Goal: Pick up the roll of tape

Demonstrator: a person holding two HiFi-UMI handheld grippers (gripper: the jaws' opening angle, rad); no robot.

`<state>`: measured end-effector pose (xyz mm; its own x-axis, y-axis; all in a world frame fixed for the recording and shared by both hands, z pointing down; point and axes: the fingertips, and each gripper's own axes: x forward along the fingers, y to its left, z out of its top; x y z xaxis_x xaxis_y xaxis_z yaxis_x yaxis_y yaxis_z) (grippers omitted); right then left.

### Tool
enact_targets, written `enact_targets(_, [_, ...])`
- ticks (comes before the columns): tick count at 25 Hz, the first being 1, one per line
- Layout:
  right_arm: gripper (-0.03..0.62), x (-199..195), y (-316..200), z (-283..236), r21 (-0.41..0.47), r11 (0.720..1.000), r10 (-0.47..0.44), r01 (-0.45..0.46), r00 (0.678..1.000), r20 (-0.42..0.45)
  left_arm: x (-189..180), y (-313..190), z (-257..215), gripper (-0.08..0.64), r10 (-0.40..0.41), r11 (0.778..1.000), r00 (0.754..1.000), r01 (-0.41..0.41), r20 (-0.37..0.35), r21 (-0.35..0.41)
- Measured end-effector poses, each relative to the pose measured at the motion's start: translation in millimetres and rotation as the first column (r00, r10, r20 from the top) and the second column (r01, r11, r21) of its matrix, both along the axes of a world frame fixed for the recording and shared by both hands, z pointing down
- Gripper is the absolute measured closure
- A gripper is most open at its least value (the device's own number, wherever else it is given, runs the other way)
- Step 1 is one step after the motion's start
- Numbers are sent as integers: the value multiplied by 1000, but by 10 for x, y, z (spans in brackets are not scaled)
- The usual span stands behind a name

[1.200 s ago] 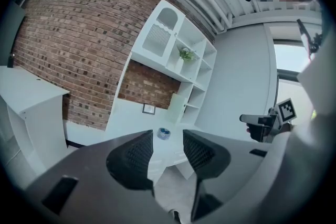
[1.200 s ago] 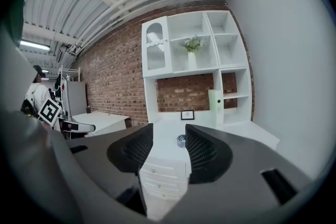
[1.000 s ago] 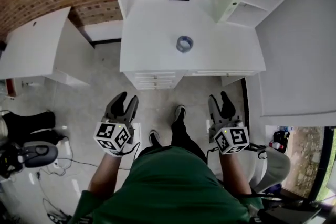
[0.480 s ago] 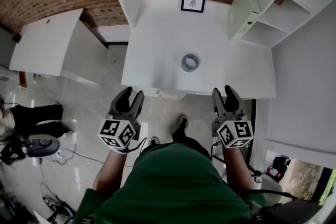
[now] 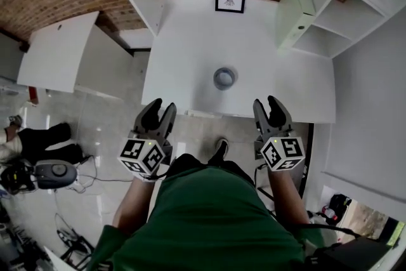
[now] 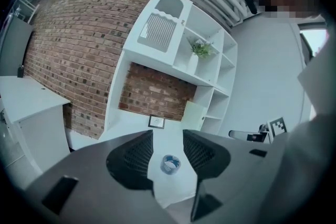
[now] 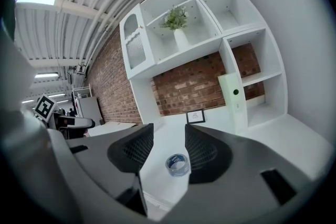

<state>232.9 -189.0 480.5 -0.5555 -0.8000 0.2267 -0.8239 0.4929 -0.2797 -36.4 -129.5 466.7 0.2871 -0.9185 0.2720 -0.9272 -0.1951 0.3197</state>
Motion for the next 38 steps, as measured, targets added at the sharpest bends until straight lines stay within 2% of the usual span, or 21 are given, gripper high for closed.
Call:
enact_targets(3, [391,-118,-84,83,-23,999,-25,25,1000,-9,-57,-24,68,370,-10,1000,1000,10,7,-16])
enact_targets(10, [420,-668,-276,357,-77,991,-115,108,990,-85,-547,-133,321,370,-52,997,998,50,-40,-55])
enact_targets(15, [420,-1159,-452,722,-174,981,-111,83,981,-161,-1173,-389,372,370,-44,998,998,41,-53,-55])
enact_targets(19, [420,-1539,-606,960,-217,973,-126,72,961,-246,-1676,-637,351,370,-36,999,997,33,-74,-40])
enact_targets(22, [419,-1689,-796,1229,-271,962,-113,39,959,-261,-1992,-788,323,370,-33,999,996,32,-86,-19])
enact_targets(26, [419,-1810,-966,1713,-400,916,-96,-27,954,-284,-2484,-774,357,370,-75,997,993,74,-95,-20])
enact_targets(31, [419,-2011,-1108,2215,-550,825,-118,-128,914,-389,-3311,-525,598,370,-183,981,979,176,-88,-82])
enact_targets(33, [419,-2033,-1166,2337,-595,785,-102,-172,912,-398,-3566,-448,663,370,-220,972,972,211,-85,-102])
enact_targets(35, [419,-2042,-1186,2442,-632,748,-101,-200,908,-407,-3737,-415,697,370,-244,966,966,234,-88,-112])
enact_targets(38, [419,-2051,-1156,2566,-665,715,-145,-218,883,-446,-3837,-438,678,371,-254,964,962,242,-104,-113])
